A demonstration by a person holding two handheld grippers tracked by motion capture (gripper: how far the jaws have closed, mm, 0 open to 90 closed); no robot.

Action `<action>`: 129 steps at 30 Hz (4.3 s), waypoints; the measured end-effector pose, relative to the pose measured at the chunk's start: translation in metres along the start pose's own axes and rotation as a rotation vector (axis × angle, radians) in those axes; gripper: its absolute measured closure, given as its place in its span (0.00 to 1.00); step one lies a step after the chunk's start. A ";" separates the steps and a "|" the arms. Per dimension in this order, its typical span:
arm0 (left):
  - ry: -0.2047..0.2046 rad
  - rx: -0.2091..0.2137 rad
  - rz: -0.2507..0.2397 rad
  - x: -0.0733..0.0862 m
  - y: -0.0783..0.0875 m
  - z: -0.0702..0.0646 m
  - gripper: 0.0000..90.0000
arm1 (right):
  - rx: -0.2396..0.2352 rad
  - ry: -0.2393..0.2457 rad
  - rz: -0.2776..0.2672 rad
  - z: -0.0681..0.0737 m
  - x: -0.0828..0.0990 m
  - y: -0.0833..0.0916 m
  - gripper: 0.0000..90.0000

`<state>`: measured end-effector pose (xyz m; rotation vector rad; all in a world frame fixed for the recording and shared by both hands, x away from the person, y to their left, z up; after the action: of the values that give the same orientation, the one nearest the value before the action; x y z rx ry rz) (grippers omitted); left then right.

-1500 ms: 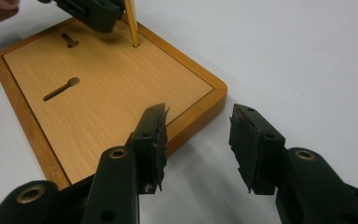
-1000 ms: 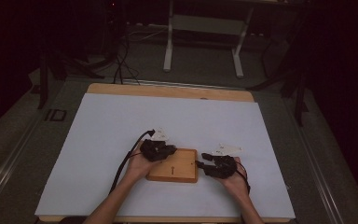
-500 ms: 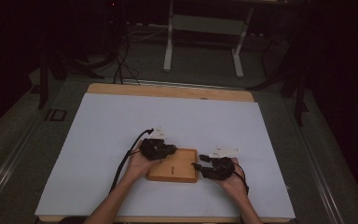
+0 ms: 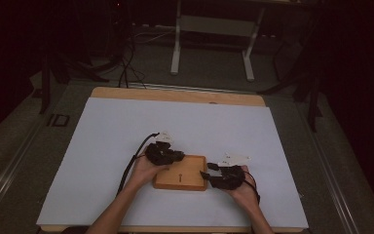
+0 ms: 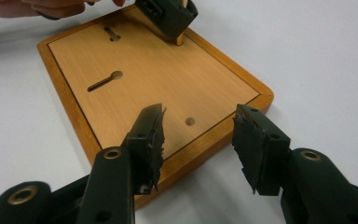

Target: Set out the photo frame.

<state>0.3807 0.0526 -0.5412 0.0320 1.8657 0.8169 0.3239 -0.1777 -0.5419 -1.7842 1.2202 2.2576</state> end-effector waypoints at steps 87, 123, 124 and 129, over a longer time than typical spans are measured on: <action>0.112 0.123 0.069 -0.012 -0.008 0.020 0.87 | 0.069 0.174 -0.057 0.009 -0.006 -0.007 0.29; 0.084 0.163 0.102 -0.010 -0.007 0.015 0.87 | 0.004 0.289 -0.080 0.033 -0.018 -0.014 0.45; 0.083 0.161 0.101 -0.010 -0.007 0.016 0.86 | 0.007 0.275 -0.089 0.031 -0.018 -0.012 0.46; 0.078 0.147 0.066 -0.012 -0.001 0.016 0.77 | 0.000 0.258 -0.096 0.028 -0.019 -0.011 0.46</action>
<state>0.3996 0.0549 -0.5352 0.1572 2.0043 0.7340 0.3127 -0.1458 -0.5313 -2.1370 1.1384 2.0259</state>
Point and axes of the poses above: each handheld gripper's, and its own axes: y roughly backward along the jaws, x roughly out of its underside, z roughly to its left, the point moved 3 cm from there along -y, roughly forward along the jaws, and after that the axes turned 3 degrees about -z, right-handed, at the moved point
